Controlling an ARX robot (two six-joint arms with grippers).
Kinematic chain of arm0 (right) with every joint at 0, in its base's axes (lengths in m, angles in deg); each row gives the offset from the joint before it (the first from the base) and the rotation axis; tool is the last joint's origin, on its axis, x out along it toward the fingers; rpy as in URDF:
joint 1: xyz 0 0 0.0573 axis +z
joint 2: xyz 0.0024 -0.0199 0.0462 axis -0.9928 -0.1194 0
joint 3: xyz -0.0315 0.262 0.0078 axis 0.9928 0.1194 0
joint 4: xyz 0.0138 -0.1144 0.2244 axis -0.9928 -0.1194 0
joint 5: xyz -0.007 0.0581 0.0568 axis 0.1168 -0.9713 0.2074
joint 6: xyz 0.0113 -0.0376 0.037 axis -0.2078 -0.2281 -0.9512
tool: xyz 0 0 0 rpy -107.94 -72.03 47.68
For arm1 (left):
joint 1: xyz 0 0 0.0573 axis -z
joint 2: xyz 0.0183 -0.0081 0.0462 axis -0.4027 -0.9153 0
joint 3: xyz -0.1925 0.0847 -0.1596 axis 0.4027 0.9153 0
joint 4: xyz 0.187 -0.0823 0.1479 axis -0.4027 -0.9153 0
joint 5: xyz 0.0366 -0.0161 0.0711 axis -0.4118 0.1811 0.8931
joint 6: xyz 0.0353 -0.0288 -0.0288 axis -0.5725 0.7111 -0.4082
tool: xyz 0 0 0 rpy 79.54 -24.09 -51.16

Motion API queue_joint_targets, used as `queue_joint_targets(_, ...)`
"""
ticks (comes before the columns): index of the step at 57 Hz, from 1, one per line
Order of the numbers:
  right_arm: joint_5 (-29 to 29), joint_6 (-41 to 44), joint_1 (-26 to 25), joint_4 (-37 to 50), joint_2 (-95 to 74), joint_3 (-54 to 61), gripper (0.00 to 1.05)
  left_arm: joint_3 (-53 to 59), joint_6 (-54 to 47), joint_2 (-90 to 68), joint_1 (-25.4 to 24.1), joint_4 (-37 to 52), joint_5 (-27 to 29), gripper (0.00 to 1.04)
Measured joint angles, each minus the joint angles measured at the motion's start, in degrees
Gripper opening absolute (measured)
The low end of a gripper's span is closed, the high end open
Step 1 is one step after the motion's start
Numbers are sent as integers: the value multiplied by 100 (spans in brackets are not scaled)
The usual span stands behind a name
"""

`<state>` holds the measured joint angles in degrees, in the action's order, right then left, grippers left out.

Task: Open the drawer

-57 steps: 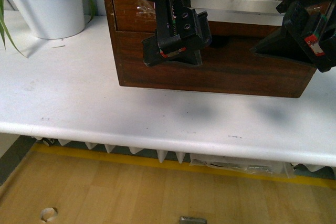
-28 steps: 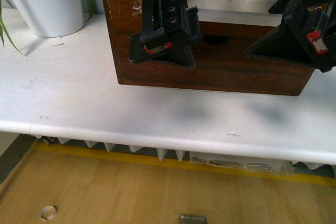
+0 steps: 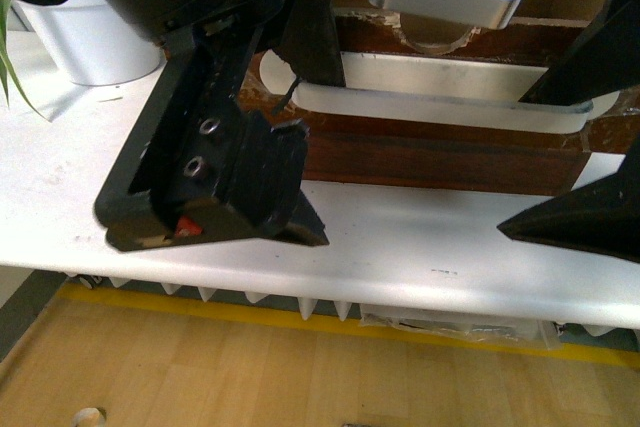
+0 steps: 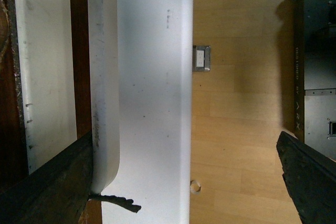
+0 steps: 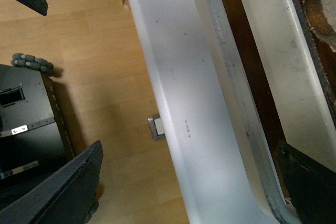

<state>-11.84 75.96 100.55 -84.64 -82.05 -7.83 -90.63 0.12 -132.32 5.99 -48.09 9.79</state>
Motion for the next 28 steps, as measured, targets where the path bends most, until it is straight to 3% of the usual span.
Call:
queue_joint_targets(14, 24, -142, 136, 122, 262, 306, 96, 599, 166, 426, 39, 459, -166, 99)
queue_joint_targets(28, -341, -811, 118, 857, 901, 852, 96, 1467, 949, 1255, 149, 1797, -496, 99)
